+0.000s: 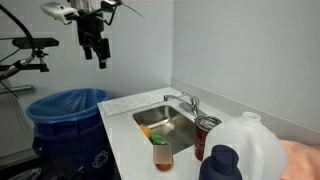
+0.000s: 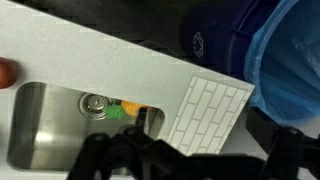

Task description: Push the faucet hand up

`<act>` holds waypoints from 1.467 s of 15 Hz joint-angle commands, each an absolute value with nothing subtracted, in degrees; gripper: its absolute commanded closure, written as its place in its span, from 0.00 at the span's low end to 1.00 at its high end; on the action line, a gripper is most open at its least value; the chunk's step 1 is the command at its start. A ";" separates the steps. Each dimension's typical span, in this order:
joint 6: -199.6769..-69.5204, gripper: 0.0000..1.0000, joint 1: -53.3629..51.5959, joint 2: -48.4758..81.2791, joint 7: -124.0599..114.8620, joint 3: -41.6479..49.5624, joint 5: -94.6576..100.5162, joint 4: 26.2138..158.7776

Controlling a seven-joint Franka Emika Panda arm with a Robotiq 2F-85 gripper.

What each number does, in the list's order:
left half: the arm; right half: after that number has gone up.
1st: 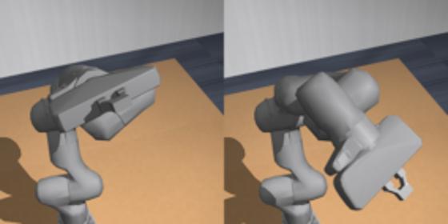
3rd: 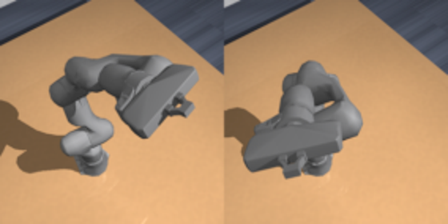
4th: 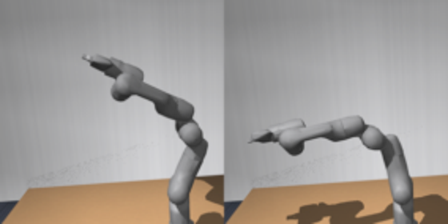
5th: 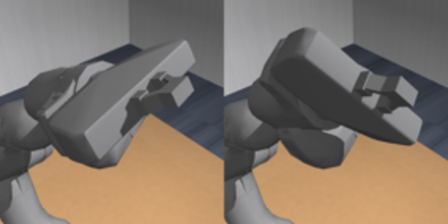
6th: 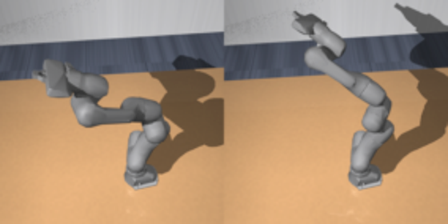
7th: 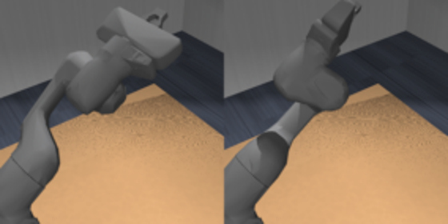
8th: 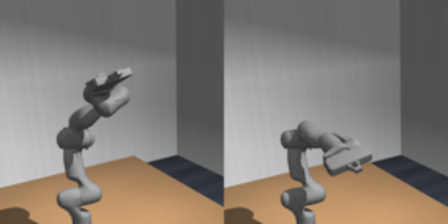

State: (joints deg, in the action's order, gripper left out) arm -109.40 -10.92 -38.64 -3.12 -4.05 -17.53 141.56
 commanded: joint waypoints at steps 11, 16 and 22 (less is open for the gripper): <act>-109.07 0.00 -10.03 -38.51 -2.71 -4.71 -17.97 141.37; -109.31 0.00 -9.80 -37.93 -3.96 -5.46 -17.71 140.82; -112.57 0.00 -7.32 -28.45 -2.00 -4.57 -14.09 137.95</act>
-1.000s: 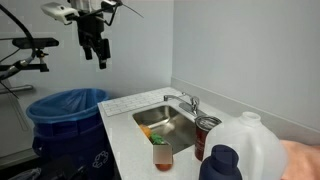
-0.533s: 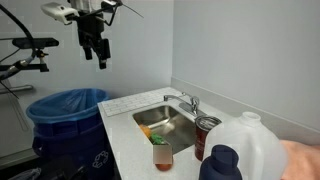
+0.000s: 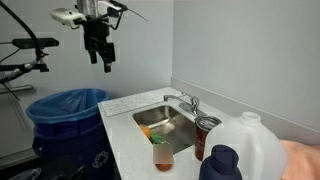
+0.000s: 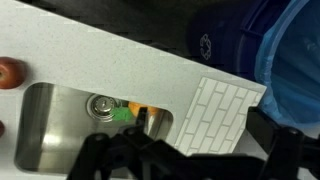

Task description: Push the faucet hand up

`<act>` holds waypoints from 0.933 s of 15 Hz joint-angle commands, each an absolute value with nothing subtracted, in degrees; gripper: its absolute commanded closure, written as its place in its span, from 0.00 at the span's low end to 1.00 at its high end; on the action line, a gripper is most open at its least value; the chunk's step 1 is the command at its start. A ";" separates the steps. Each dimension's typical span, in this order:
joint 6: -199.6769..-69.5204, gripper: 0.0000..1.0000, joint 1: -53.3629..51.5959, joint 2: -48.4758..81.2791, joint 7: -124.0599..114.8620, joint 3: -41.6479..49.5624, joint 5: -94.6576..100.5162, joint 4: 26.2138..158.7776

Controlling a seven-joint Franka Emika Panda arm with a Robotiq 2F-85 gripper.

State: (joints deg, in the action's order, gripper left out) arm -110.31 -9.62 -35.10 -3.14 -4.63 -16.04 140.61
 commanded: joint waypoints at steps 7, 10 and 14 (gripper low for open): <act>-121.40 0.00 -3.46 -12.37 -1.51 -4.30 -2.49 133.66; -123.09 0.00 -3.13 -6.17 -2.54 -4.47 2.43 129.68; -123.52 0.00 -3.77 -5.25 -2.74 -4.13 2.97 129.68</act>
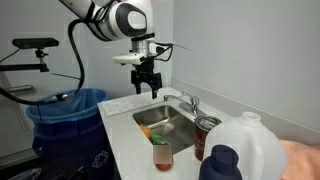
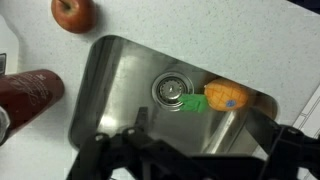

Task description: Push the faucet hand up

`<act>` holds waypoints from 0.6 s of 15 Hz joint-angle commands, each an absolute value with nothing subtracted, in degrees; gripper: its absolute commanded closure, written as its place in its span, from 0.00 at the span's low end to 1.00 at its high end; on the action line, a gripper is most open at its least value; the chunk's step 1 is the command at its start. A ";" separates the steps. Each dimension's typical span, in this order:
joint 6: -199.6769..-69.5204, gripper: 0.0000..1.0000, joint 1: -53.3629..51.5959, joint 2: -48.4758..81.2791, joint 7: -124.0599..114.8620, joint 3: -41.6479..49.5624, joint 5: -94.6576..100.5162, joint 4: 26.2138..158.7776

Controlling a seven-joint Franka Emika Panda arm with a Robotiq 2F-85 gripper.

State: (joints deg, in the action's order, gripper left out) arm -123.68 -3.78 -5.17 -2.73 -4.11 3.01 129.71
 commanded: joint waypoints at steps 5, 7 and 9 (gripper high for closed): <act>-123.53 0.00 -3.82 -2.75 -2.74 -4.17 3.68 127.10; -124.61 0.00 -3.52 -2.51 -3.59 -3.97 4.81 126.79; -126.77 0.00 -2.69 -2.04 -5.62 -3.20 7.79 125.59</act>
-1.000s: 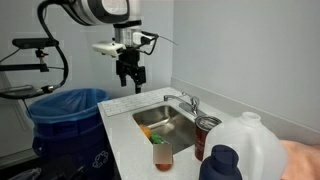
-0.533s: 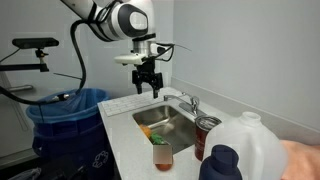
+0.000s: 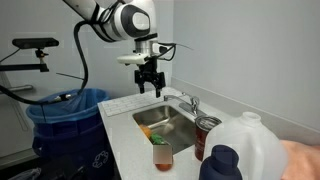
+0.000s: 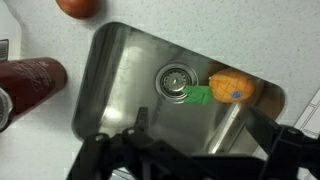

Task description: Push the faucet hand up

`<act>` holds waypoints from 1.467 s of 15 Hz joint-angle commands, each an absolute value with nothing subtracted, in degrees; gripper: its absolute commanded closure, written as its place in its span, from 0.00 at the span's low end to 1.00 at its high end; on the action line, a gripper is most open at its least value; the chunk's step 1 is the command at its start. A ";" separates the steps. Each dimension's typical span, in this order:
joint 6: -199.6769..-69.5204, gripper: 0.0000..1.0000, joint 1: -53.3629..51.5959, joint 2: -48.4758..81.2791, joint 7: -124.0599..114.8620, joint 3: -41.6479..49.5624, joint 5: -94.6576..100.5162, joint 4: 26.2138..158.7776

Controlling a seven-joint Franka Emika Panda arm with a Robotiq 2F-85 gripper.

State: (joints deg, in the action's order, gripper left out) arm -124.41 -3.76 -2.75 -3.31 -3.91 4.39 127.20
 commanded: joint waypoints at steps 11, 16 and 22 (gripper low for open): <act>-138.24 0.00 1.30 9.70 -8.02 2.51 13.41 115.74; -142.88 0.00 0.61 16.80 -7.42 3.72 12.97 111.99; -145.17 0.00 -0.07 22.60 -6.62 3.56 11.94 107.35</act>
